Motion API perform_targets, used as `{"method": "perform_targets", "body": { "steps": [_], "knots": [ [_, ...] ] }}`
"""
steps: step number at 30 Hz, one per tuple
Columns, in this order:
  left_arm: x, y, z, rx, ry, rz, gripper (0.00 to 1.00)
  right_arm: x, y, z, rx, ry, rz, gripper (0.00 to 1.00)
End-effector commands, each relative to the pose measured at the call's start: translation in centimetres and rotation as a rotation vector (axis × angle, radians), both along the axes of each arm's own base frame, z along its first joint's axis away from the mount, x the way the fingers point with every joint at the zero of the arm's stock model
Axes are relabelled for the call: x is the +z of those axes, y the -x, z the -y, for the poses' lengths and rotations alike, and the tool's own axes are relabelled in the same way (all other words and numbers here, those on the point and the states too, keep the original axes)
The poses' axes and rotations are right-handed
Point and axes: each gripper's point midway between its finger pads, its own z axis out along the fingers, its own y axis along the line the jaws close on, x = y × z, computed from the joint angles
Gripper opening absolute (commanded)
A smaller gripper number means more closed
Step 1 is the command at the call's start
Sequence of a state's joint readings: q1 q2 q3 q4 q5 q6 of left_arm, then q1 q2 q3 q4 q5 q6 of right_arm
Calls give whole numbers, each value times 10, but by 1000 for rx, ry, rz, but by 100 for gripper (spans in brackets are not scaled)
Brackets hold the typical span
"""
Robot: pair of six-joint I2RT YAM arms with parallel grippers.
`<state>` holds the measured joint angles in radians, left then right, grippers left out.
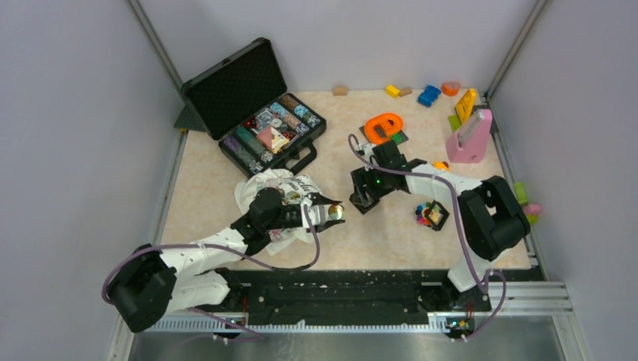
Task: Remove the brooch from the garment
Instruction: Open the brooch box at the center of the board.
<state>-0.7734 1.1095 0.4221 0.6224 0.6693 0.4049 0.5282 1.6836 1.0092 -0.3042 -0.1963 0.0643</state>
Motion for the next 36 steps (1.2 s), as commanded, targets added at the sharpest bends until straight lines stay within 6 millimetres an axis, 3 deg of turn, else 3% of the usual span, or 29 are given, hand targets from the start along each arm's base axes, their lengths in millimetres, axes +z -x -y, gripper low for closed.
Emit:
{"method": "perform_targets", "body": {
  "steps": [1,10,13,19,26,36],
  "knots": [
    [9,-11,7,14,-1,44,26,25,19,-15,-42,-165,-79,62],
    [-30,-28,15,42,-126,-41,25,37,53,-18,-100,-360,-177,56],
    [-47,-33,20,38,-180,-98,25,39,56,-14,-130,-374,-162,56],
    [-63,-36,28,22,-200,-151,23,43,62,-16,-158,-431,-168,56],
    [-75,-46,31,66,-226,-206,23,46,56,-10,-247,-484,-149,56],
    [-90,-47,39,40,-251,-262,22,52,61,-15,-213,-524,-166,56]
  ]
}}
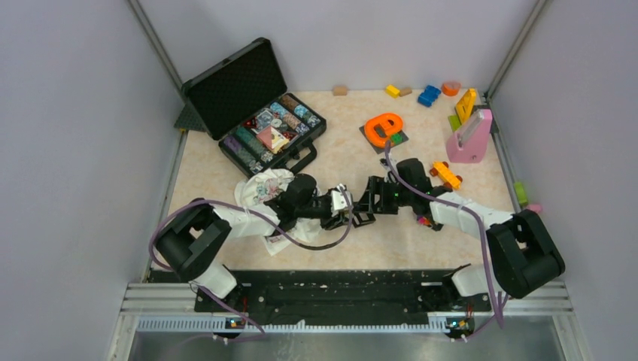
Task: Remove the brooch from the garment
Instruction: Open the brooch box at the center of the board.
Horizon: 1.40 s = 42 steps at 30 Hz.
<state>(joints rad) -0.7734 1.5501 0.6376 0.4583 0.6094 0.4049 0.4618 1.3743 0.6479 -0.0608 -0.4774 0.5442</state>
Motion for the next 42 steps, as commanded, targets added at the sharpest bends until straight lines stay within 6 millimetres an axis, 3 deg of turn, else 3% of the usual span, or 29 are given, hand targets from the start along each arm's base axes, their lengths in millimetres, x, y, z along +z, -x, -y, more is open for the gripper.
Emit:
{"method": "perform_targets", "body": {
  "steps": [1,8,18,32,42],
  "knots": [
    [9,-5,10,-12,20,-3,22,23,-6,-5,6,-66,61,56],
    [-4,-10,7,7,-61,-34,21,31,-12,6,-43,-108,53,56],
    [-17,-18,1,50,-132,-51,21,31,-6,-4,-30,-306,-24,54],
    [29,-14,-1,63,30,48,22,18,-14,3,-92,-263,-9,53],
    [27,-13,2,53,33,29,23,13,-16,5,-103,-243,4,53]
  ]
}}
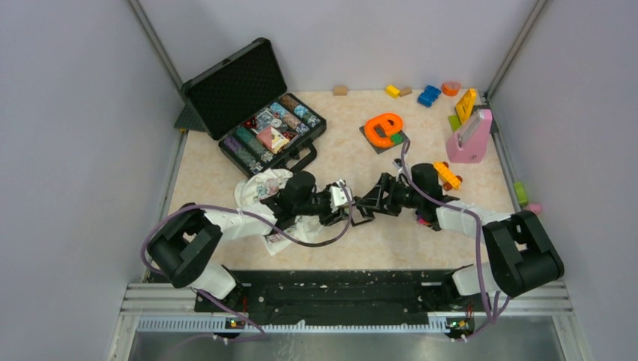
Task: Remove the brooch from the garment
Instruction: Open the brooch box at the center of the board, then place the brooch in the brooch box.
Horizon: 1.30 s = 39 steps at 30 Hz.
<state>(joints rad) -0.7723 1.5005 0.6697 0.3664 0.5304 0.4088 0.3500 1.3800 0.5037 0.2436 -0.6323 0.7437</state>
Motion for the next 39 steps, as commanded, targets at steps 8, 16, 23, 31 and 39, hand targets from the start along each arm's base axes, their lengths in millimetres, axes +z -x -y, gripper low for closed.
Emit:
{"method": "perform_targets", "body": {
  "steps": [8,16,23,31,39],
  "knots": [
    [13,-9,25,-21,112,-35,23,9,-4,-7,-3,-26,57,52],
    [11,-12,31,-17,136,-50,23,10,-1,-12,11,-46,57,52],
    [3,-13,37,-32,135,-78,23,11,2,-18,27,-48,59,52],
    [-6,-12,36,-39,120,-80,23,20,2,-24,21,-113,50,52],
    [-19,-13,35,-35,94,-88,26,15,2,-29,21,-161,22,51]
  ]
}}
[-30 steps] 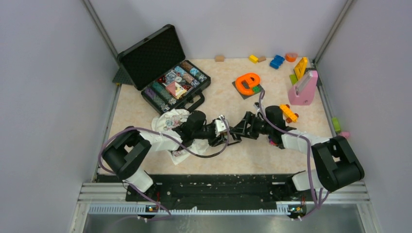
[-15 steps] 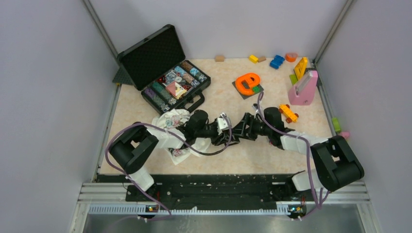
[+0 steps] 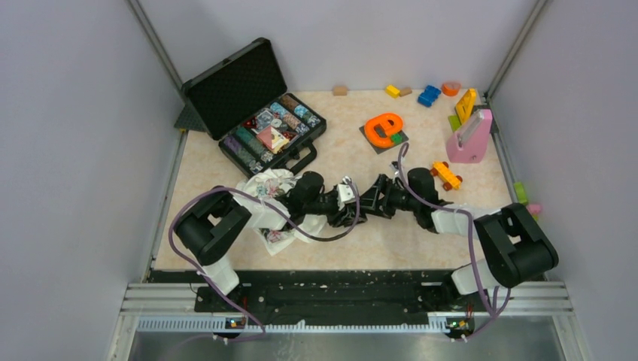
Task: Remove the brooch from the garment
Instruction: Place the brooch in the brooch box.
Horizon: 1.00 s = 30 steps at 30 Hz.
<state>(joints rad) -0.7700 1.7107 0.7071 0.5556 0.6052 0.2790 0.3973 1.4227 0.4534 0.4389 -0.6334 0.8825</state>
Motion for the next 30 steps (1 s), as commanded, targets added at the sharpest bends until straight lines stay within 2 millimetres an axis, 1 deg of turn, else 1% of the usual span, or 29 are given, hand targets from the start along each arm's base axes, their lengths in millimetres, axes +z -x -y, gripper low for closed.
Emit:
{"method": "perform_targets", "body": {
  "steps": [1,4,7,9,12,13,25,30],
  "knots": [
    [9,-8,9,-14,32,39,27,10,0,-10,33,-68,37,51],
    [2,-9,8,-11,8,28,28,8,-1,-9,29,-56,37,51],
    [0,-10,8,-8,1,24,32,7,-1,-7,25,-40,44,51],
    [-1,-10,7,-5,-7,24,36,7,-2,-6,23,-34,44,51],
    [-4,-11,7,3,-17,10,45,6,-2,-6,22,-27,45,51],
    [-5,-11,7,2,-19,2,46,6,-2,-6,22,-26,44,51],
    [-21,-12,10,-7,-71,-55,46,-9,-11,0,-13,20,34,51],
    [-25,-11,10,-11,-76,-58,48,-12,-12,1,-11,18,29,51]
  ]
}}
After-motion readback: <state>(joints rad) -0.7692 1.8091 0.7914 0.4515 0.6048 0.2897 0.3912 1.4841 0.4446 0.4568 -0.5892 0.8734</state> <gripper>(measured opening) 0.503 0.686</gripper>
